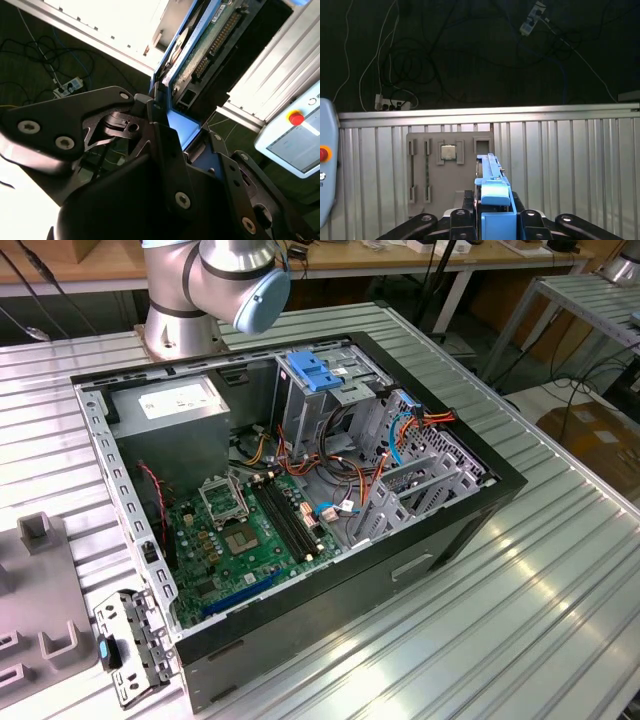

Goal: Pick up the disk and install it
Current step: 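Pick up the disk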

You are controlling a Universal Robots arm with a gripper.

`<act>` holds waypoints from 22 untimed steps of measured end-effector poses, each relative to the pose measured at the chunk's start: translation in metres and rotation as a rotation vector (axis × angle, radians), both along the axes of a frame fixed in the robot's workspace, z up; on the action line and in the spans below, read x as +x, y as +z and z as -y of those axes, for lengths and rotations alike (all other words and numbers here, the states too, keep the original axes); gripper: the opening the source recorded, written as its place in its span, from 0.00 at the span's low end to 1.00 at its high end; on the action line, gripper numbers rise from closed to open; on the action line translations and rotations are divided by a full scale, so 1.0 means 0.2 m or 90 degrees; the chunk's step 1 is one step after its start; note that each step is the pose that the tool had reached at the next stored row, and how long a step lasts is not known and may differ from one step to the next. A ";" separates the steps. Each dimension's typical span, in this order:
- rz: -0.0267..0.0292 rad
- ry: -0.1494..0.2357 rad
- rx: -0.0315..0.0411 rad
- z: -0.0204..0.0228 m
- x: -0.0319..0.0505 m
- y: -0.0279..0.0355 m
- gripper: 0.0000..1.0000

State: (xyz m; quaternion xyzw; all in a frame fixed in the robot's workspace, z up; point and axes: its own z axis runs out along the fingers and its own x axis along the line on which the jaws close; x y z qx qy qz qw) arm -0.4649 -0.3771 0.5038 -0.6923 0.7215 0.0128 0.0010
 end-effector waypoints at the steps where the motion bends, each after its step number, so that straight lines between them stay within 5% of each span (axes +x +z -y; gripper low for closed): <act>1: -0.0001 0.000 0.0000 0.000 0.001 0.001 0.37; 22: -0.0001 0.000 0.0001 0.000 0.103 0.000 0.37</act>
